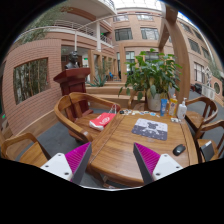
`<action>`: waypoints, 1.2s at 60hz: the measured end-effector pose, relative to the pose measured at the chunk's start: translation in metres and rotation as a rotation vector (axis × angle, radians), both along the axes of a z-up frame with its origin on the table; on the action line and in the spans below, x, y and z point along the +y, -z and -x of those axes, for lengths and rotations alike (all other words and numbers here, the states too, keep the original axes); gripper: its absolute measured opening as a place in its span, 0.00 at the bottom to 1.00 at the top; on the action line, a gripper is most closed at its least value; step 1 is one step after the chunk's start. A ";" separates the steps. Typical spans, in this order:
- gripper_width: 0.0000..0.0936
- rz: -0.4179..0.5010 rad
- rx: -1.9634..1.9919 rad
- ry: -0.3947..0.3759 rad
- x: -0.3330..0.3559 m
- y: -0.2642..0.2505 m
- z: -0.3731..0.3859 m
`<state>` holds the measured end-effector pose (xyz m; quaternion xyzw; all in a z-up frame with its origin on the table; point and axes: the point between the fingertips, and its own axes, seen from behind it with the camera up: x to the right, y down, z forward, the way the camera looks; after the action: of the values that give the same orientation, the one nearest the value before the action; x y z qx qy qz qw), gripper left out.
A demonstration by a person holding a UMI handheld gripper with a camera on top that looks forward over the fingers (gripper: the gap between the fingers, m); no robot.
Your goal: Arrange mouse
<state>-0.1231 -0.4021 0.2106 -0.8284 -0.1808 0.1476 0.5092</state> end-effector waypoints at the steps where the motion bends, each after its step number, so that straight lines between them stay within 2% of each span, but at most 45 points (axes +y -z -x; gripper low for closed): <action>1: 0.92 0.006 -0.003 0.006 0.000 0.002 -0.002; 6: 0.92 0.034 -0.019 0.032 0.000 0.018 -0.014; 19: 0.92 0.144 -0.070 0.119 0.042 0.109 -0.086; 30: 0.92 0.220 -0.122 0.260 0.078 0.169 -0.170; 39: 0.91 0.239 -0.129 0.387 0.123 0.195 -0.237; 46: 0.91 0.253 -0.097 0.458 0.159 0.208 -0.270; 64: 0.91 0.259 -0.047 0.506 0.233 0.222 -0.291; 72: 0.88 0.260 -0.071 0.535 0.262 0.224 -0.290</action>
<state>0.1667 -0.1400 -0.0130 -0.9095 0.0467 0.0011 0.4130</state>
